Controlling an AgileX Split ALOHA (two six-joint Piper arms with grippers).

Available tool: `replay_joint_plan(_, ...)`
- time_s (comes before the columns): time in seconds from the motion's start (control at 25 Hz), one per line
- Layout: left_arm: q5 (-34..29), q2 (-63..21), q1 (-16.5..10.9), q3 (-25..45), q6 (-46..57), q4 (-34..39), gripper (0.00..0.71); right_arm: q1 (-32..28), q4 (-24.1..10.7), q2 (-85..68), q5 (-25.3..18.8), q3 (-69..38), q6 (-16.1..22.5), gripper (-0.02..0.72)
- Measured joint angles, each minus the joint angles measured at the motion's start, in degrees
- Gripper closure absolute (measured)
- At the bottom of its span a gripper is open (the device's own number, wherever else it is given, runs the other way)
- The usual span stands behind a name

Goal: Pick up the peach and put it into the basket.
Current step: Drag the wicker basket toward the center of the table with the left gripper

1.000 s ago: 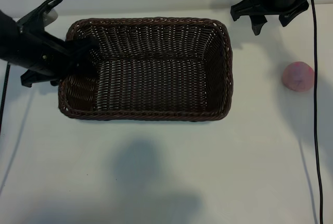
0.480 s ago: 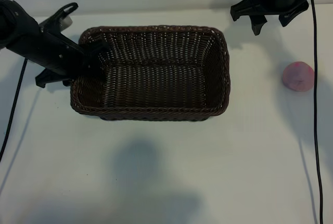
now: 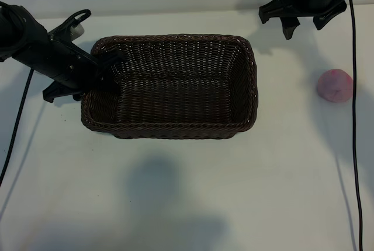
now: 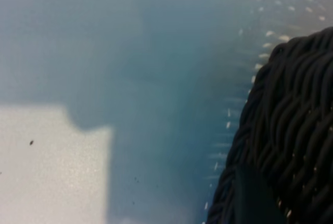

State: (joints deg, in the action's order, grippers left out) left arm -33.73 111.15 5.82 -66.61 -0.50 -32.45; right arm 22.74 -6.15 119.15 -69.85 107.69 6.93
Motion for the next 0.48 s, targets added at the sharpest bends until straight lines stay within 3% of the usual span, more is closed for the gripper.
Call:
replay_joint_plan(0.16, 0.0, 0.0, 0.0, 0.0, 0.0, -0.13, 0.415, 0.0, 0.05, 0.0, 0.0, 0.0, 0.0, 0.159)
replay_joint_plan(0.48, -0.15, -1.01, 0.0, -0.38, 0.5, -1.12, 0.107, 0.0, 0.05, 0.0, 0.0, 0.0, 0.0, 0.159)
